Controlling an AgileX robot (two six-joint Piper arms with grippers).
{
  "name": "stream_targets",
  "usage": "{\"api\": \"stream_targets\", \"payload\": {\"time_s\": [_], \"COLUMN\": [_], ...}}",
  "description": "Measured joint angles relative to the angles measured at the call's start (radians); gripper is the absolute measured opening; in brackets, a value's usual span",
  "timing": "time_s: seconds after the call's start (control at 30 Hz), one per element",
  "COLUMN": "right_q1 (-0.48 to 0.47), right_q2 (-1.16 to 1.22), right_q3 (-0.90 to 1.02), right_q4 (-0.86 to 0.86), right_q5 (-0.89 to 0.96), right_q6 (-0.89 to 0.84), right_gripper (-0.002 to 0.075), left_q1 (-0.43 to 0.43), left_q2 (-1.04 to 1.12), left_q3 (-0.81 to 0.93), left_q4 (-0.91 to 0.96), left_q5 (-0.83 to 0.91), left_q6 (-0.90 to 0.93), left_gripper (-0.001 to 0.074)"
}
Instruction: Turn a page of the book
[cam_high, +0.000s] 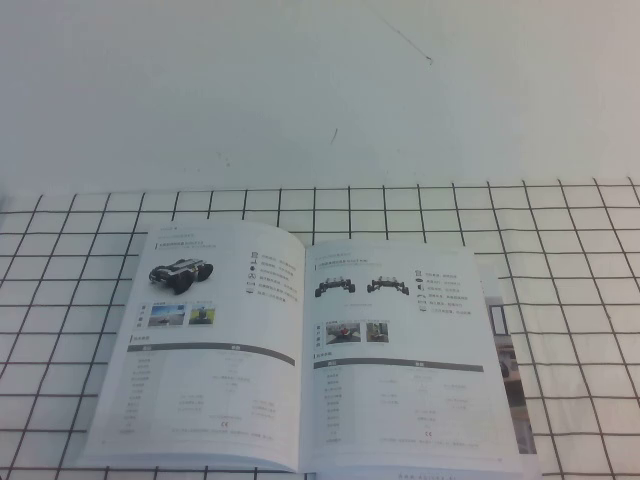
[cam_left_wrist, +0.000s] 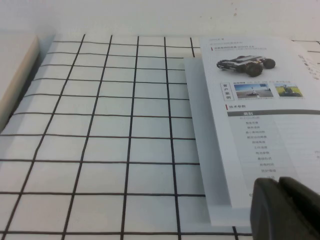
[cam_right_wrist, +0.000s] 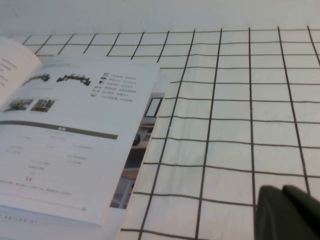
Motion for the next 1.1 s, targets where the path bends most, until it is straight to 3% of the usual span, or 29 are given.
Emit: {"api": "stream_targets", "payload": {"time_s": [1.1], "right_q1": [0.000], "right_q2": [0.000], "right_q3": [0.000], "right_q4": [0.000], "right_q5": [0.000], "right_q6": [0.000], "right_gripper": [0.0001], "left_q1": [0.000], "left_q2": [0.000], "left_q3": [0.000], "left_q4": [-0.065], "left_q5": [-0.007], "left_q6": [0.022], "left_gripper": [-0.0003]}}
